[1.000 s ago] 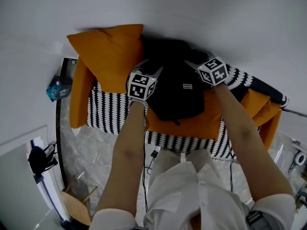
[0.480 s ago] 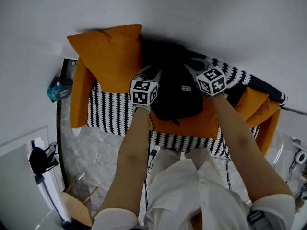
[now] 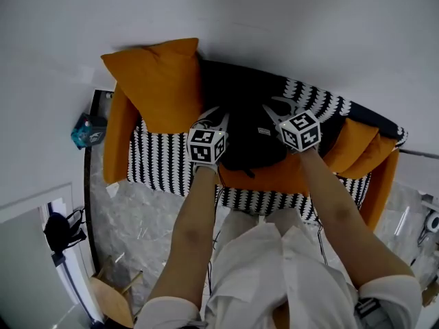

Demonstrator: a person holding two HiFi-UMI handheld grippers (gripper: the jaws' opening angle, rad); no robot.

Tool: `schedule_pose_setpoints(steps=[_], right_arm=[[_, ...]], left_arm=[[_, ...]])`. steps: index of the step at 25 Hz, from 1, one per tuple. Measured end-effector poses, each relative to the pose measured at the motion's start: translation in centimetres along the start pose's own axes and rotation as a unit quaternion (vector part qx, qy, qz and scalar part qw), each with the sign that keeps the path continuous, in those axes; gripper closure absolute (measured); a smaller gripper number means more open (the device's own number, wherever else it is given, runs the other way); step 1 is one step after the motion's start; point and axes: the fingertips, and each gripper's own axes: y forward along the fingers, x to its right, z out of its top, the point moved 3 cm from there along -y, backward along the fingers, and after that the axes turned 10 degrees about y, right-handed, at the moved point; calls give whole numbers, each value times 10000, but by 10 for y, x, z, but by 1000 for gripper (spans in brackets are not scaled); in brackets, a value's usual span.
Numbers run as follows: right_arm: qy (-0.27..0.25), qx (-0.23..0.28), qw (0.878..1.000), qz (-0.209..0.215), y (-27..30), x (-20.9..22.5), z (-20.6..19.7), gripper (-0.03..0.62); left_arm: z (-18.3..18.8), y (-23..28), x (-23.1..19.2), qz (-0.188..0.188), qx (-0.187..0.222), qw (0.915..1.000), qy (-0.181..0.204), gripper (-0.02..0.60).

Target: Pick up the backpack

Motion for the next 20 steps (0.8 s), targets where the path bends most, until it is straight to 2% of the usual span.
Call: schedule_pose_setpoints(steps=[10,20], right_arm=[[158,14,9999,-16,-52,-34,-26,551],[401,55,9992,-70,-93,-60,-33,554]], left_arm=[[-8,-46,45,-45,-61,10000,-52,526],[0,-87,80,-22,-53,10000,-14,532]])
